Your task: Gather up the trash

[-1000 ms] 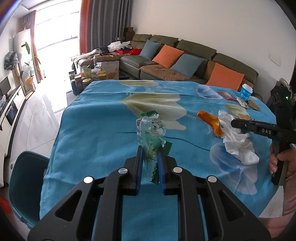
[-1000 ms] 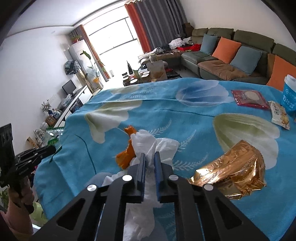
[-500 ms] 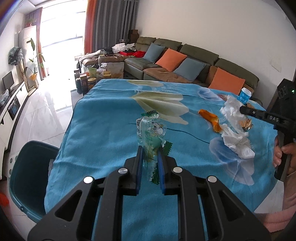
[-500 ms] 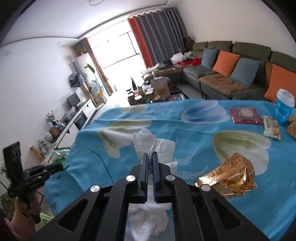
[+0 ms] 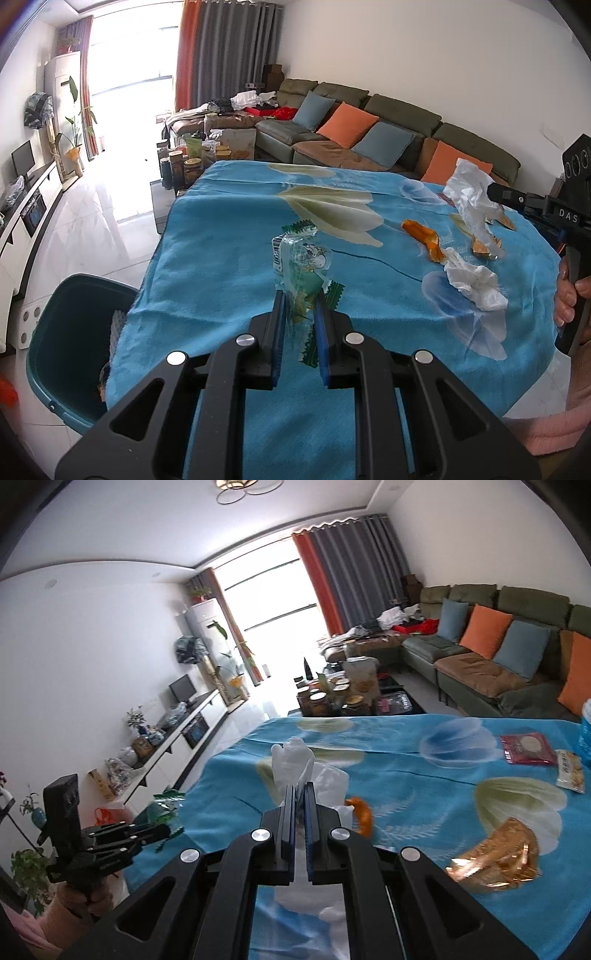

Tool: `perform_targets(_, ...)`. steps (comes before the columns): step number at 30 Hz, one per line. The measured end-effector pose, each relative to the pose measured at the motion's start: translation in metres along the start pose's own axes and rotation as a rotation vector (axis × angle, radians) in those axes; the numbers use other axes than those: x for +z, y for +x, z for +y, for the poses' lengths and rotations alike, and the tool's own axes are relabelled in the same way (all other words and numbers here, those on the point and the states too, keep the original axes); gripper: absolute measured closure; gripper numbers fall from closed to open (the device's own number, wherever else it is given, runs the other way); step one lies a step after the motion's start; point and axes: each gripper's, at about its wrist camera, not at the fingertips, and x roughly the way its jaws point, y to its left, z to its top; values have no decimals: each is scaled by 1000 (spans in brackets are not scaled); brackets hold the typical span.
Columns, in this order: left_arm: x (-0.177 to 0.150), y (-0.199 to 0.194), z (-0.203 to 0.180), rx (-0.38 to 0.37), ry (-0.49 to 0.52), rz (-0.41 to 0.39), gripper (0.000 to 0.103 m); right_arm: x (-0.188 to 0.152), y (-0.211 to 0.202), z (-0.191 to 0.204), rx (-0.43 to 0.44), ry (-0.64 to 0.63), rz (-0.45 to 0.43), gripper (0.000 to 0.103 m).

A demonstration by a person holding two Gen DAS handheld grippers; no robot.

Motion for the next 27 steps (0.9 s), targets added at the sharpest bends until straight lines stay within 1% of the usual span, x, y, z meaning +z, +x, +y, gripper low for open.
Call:
perform_targets(10,-5,-14,11,23,-18,-12,88,-4,29,40,114,-50,47,100)
perform_targets(15,-8,-22,18,48,-23,-15,88,-6,46,56,166,-65,74,100)
perform_targets(27,-16,-37,37,90,-52,-26,88,-6,71,99,252,-118,119,100)
